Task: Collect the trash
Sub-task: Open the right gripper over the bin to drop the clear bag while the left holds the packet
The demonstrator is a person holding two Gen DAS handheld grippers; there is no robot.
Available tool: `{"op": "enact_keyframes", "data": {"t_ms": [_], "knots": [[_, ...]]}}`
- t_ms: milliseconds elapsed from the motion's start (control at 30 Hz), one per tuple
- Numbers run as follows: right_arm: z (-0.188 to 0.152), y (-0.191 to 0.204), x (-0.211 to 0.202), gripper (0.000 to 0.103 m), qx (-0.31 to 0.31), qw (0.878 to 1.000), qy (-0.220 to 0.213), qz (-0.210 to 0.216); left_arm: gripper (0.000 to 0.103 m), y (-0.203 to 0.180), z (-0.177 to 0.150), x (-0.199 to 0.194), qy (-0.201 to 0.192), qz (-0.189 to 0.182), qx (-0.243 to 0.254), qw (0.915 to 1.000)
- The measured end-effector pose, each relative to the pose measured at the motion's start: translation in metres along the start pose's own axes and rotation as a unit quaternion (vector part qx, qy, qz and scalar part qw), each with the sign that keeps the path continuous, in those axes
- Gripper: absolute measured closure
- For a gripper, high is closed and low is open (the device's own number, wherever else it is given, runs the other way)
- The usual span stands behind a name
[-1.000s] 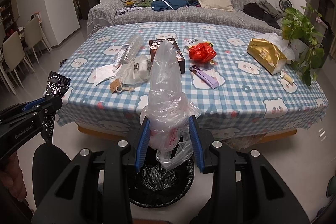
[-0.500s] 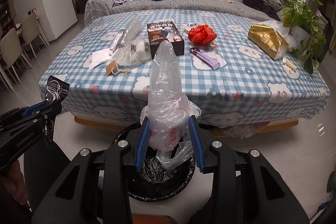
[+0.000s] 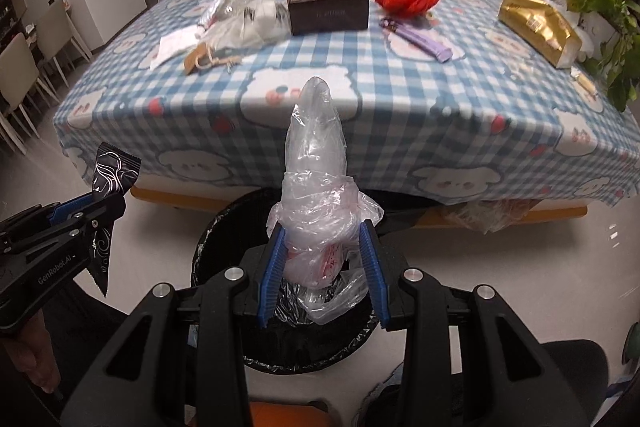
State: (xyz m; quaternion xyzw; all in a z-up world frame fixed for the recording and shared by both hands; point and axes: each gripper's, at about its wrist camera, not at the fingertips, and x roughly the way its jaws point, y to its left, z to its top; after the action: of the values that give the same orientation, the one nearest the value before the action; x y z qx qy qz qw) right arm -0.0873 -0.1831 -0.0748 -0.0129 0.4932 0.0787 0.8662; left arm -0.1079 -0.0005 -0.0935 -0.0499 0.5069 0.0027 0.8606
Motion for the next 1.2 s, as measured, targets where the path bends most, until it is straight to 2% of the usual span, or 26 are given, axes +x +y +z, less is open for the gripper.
{"op": "enact_keyframes", "data": {"t_ms": [533,900,933,1033,1200], "knots": [[-0.014,0.02,0.101,0.067,-0.012,0.997,0.07,0.015,0.073,0.04,-0.023,0.093,0.054,0.013,-0.032,0.998],[-0.01,0.04,0.137,0.066,-0.026,0.996,0.086,0.027,0.073,0.055,-0.027,0.111,0.06,0.019,-0.045,0.997],[-0.009,0.041,0.138,0.064,-0.026,0.996,0.085,0.026,0.073,0.052,-0.026,0.11,0.06,0.019,-0.045,0.997],[-0.008,0.043,0.139,0.044,-0.025,0.996,0.08,0.027,0.073,0.05,-0.025,0.107,0.06,0.019,-0.045,0.997],[-0.006,0.036,0.129,0.027,-0.018,0.997,0.071,0.025,0.073,0.041,-0.021,0.103,0.061,0.014,-0.043,0.9971]]}}
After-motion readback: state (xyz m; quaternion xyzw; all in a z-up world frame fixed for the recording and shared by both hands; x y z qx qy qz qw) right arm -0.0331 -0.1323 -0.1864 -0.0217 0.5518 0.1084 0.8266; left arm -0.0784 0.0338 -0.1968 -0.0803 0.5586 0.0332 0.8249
